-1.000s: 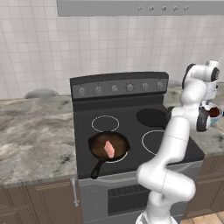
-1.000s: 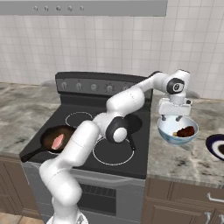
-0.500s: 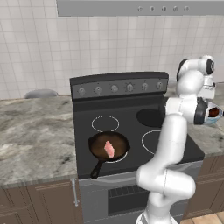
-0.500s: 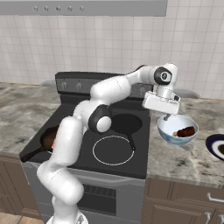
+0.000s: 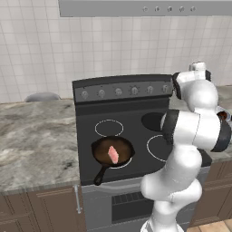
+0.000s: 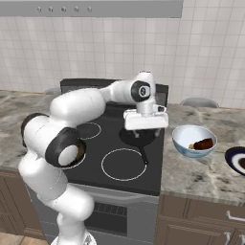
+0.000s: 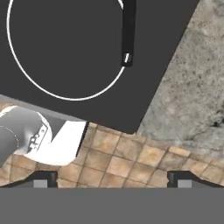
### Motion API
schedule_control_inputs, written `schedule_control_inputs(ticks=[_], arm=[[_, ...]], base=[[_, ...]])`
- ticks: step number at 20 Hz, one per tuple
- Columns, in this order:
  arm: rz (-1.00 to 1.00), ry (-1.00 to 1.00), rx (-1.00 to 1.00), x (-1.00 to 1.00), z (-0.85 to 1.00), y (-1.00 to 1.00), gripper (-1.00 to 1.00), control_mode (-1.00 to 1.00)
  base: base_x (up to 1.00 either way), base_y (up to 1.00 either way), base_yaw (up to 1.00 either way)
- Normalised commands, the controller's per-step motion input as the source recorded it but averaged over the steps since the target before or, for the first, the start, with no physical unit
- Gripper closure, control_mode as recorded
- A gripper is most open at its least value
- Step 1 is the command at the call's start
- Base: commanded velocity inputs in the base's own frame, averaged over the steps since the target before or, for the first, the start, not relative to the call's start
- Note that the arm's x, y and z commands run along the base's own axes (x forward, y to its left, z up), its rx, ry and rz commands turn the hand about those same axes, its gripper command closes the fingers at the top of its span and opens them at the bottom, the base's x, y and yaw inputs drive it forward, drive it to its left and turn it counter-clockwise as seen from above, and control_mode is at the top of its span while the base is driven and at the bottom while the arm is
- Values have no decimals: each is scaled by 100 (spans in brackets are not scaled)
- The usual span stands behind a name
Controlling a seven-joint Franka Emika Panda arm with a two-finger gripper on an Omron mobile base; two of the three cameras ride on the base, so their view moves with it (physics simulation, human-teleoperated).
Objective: Place one of the steaks on the plate and the other in the bowl. Then place the bowl in the fridge.
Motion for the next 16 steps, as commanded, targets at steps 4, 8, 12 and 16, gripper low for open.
schedule_control_inputs(ticks=[4, 8, 12, 16], arm=[[-6, -38, -3, -4, 61, 100, -100, -100], [-22, -22, 5, 0, 56, 100, -100, -100], [-39, -12, 8, 0, 11, 100, -100, -100], [-46, -13, 4, 5, 0, 100, -100, -100]], base=[[0, 0, 0], [0, 0, 0], [0, 0, 0], [0, 0, 0]])
